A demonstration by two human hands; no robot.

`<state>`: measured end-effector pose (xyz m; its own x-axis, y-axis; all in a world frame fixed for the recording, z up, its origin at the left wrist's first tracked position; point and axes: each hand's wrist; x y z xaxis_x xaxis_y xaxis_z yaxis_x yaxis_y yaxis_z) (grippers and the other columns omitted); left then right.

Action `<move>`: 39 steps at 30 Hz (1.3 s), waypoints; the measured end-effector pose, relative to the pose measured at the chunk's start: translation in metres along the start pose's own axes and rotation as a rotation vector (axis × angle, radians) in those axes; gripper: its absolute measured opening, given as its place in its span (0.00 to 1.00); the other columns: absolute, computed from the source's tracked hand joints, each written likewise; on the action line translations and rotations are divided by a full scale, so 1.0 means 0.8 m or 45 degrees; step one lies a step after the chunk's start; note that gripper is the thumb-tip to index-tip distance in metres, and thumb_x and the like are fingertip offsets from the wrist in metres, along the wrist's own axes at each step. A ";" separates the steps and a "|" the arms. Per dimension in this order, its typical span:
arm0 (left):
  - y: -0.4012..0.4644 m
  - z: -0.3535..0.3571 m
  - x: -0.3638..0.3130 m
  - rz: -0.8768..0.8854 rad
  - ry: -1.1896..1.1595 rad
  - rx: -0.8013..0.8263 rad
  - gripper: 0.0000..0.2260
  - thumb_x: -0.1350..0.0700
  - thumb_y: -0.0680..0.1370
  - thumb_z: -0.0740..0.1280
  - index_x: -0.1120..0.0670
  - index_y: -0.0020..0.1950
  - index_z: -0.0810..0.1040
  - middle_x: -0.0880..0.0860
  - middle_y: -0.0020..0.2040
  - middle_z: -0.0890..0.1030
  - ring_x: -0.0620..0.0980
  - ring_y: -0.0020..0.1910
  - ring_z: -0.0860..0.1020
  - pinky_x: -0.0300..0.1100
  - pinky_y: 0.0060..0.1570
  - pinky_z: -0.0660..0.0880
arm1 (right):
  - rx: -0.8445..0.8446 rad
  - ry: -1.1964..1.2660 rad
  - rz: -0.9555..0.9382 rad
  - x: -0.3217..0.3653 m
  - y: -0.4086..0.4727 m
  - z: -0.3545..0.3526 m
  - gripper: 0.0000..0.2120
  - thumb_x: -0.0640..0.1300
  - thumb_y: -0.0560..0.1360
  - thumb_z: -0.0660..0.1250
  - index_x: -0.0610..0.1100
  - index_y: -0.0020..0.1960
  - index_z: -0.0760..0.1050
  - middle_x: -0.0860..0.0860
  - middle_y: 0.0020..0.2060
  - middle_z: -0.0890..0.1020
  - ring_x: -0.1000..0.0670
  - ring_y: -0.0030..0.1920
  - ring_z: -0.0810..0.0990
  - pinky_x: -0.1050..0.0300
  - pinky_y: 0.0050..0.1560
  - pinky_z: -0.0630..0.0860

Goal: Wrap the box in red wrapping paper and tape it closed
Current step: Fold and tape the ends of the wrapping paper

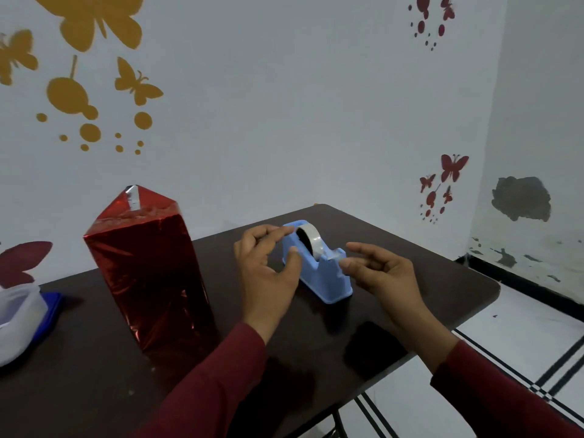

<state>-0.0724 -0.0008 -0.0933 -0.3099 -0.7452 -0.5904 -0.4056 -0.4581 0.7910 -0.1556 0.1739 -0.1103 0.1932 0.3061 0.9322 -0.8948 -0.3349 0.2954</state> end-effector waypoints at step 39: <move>0.159 -0.243 0.023 -1.112 -0.304 -0.252 0.03 0.63 0.73 0.73 0.61 0.45 0.83 0.61 0.40 0.81 0.57 0.38 0.80 0.45 0.36 0.77 | 0.703 -0.522 0.215 0.140 0.103 0.334 0.16 0.31 0.69 0.77 0.38 0.55 0.84 0.43 0.41 0.87 0.52 0.37 0.86 0.61 0.36 0.73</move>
<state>0.0373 -0.1674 0.0277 -0.1415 0.0129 -0.9899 -0.4313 -0.9008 0.0499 -0.0998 -0.0576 0.0745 0.3033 -0.1139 0.9461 -0.6117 -0.7846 0.1016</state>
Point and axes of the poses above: each hand's wrist, its own y-axis towards the middle knuckle, its own z-axis out of the palm, x = y × z
